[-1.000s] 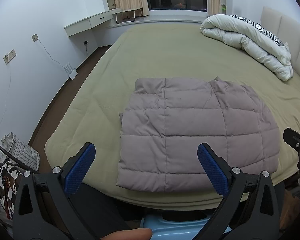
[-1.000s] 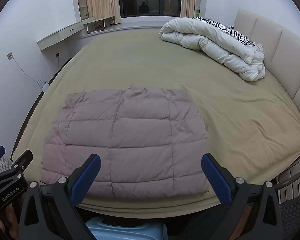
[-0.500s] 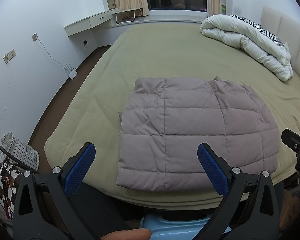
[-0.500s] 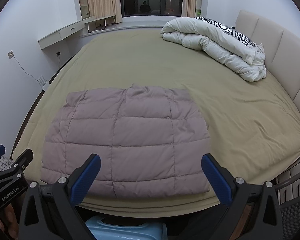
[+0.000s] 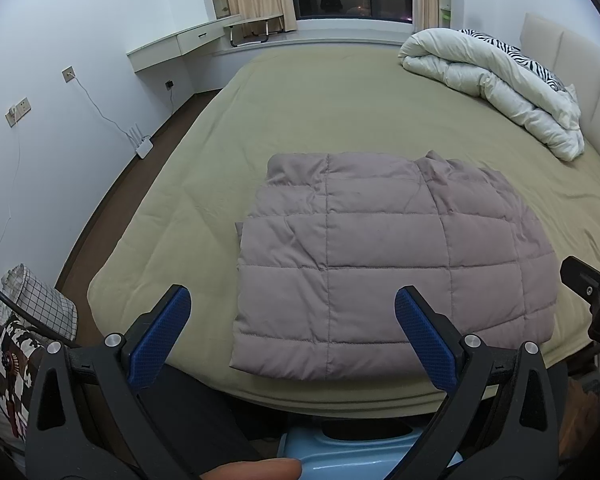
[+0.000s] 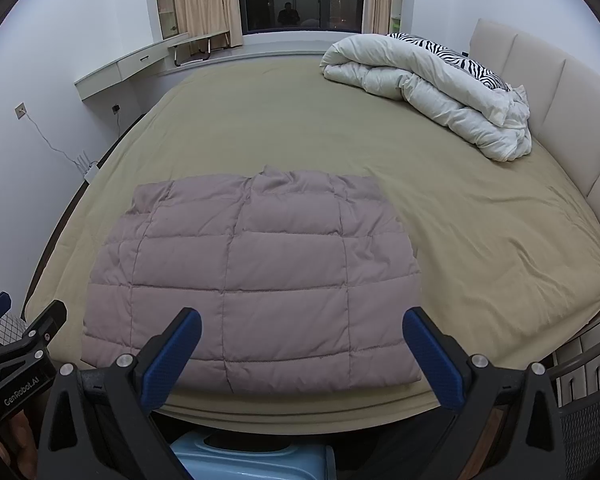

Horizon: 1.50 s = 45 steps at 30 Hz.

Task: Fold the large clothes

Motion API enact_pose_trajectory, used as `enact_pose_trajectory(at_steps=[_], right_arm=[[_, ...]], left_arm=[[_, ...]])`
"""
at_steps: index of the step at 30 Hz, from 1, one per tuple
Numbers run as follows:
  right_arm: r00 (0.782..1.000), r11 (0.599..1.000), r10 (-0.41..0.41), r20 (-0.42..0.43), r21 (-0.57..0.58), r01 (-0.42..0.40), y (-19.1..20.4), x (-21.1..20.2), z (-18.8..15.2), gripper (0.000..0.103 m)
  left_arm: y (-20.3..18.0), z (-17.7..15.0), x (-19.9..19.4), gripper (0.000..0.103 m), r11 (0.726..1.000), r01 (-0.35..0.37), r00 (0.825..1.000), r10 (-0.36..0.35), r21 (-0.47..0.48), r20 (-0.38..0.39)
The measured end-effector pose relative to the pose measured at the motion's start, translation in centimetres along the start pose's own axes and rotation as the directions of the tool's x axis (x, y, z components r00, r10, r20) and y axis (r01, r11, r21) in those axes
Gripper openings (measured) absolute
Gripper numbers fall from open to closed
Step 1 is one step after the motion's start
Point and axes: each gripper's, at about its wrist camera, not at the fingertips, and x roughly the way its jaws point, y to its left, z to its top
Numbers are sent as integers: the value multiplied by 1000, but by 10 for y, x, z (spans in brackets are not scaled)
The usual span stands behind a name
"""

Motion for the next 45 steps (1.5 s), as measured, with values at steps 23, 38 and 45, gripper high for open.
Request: enact_pose_trajectory(at_steps=[23, 38, 45], right_arm=[[1000, 1000, 1, -1, 1, -1, -1, 0, -1, 103], [1000, 1000, 1, 0, 1, -1, -1, 1, -1, 103], [1000, 1000, 2, -2, 2, -2, 0, 0, -2, 103]], left_arm=[[-1, -1, -1, 103, 1000, 2, 1000, -2, -2, 0], [-3, -2, -3, 103, 1000, 6, 1000, -6, -1, -2], [-4, -1, -3, 103, 1000, 11, 1000, -11, 2, -1]])
